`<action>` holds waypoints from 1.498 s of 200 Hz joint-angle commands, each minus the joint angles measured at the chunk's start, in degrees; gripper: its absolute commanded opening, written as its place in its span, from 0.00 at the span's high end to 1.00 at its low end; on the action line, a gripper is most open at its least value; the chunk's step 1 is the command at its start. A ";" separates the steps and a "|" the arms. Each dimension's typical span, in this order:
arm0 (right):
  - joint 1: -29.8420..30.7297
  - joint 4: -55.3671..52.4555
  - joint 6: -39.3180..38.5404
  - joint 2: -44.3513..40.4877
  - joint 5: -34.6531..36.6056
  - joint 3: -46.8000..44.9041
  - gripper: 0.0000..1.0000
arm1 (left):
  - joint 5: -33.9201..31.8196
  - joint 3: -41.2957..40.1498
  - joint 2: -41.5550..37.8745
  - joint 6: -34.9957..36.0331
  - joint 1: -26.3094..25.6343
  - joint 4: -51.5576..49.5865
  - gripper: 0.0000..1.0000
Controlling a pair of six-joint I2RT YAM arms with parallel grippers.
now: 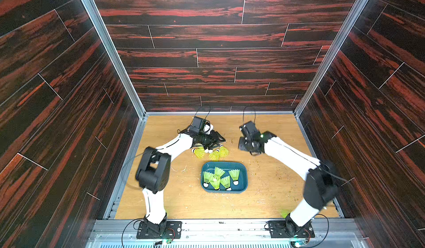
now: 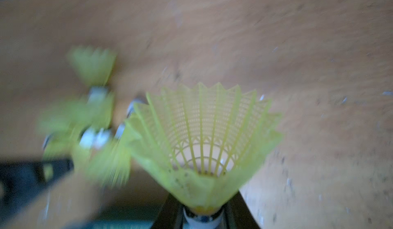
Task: Put the shuttlecocks into the storage box
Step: Pick up the shuttlecock at the center of the board, then place the shuttlecock in the storage box.
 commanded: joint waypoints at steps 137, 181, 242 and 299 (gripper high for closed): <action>23.60 3.47 3.83 -18.69 -6.21 -25.21 0.87 | -12.52 -23.73 -29.99 6.05 -11.40 -11.79 0.45; 23.66 3.69 4.51 -16.73 -5.57 -25.90 0.87 | -14.24 -26.08 -31.53 5.91 -13.16 -12.03 0.45; 23.71 3.32 4.83 -14.90 -6.11 -25.96 0.86 | -15.04 -26.97 -31.44 5.74 -14.43 -11.46 0.45; 23.69 2.81 4.65 -14.24 -6.11 -25.67 0.84 | -14.13 -27.50 -31.35 5.74 -15.14 -11.07 0.46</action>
